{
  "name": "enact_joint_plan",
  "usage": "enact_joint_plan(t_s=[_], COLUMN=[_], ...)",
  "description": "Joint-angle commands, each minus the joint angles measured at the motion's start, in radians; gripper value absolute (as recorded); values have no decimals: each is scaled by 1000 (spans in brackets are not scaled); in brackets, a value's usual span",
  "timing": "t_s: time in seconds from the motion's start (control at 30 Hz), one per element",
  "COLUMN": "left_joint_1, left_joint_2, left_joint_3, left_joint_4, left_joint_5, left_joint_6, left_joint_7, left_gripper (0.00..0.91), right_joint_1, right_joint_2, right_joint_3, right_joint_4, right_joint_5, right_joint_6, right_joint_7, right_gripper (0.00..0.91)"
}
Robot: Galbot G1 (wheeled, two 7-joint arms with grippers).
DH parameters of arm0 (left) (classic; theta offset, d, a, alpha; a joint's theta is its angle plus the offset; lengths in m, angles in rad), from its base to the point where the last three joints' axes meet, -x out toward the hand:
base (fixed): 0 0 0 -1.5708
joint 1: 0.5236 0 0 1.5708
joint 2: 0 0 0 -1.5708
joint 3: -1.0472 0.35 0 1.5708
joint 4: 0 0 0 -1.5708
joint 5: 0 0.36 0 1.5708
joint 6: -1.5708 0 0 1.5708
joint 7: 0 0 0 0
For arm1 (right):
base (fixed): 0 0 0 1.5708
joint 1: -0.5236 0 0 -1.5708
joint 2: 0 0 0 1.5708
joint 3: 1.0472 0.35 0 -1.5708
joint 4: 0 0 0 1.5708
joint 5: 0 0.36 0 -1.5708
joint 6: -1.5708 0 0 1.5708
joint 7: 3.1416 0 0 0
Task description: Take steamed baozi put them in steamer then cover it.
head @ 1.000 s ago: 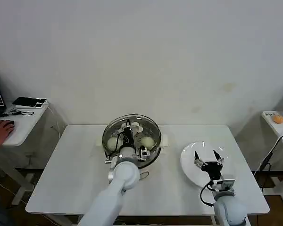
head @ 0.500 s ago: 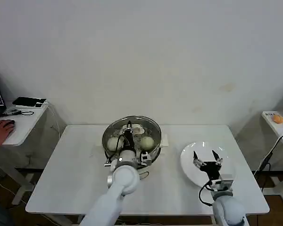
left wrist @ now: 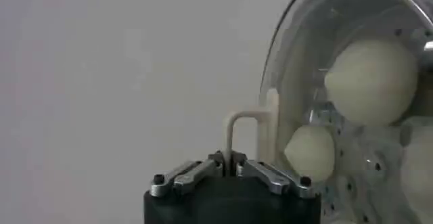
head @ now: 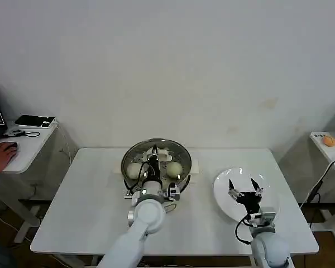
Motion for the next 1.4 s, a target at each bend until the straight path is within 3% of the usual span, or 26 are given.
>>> enact_joint_plan(t_s=[0.03,0.9,0.93,0.97,1.0,1.4], left_joint_1=[3,-6,-6,-5,-5,-4], left_joint_2=[0,-2,-2,-1,-1,-1], left_joint_3=[0,-6,-7,-7,-7,-16], left_joint_4=[10,37,37,35,32,-10], left_joint_5=[22,0,0,-3,-4,-61], left_joint_6=[-11,-21,-21,-21,-21,-24], left_joint_7=[0,-3,-4,-8,-3,-7], left_gripper=[0,0,50,796,907,907], right_joint_1=[-1,-6,-6,-6,-6,-4], right_joint_2=[0,5,5,5,5,6], right_joint_3=[2,8,8,8,8,8], right_joint_4=[1,-3,-3,-3,-4,-8], right_joint_5=[0,-3,-3,-3,-3,-5], right_joint_6=[1,11,11,12,12,13], right_joint_7=[-1,-4,-4,-4,-4,-4], right_gripper=[907,907,907,907,907,907])
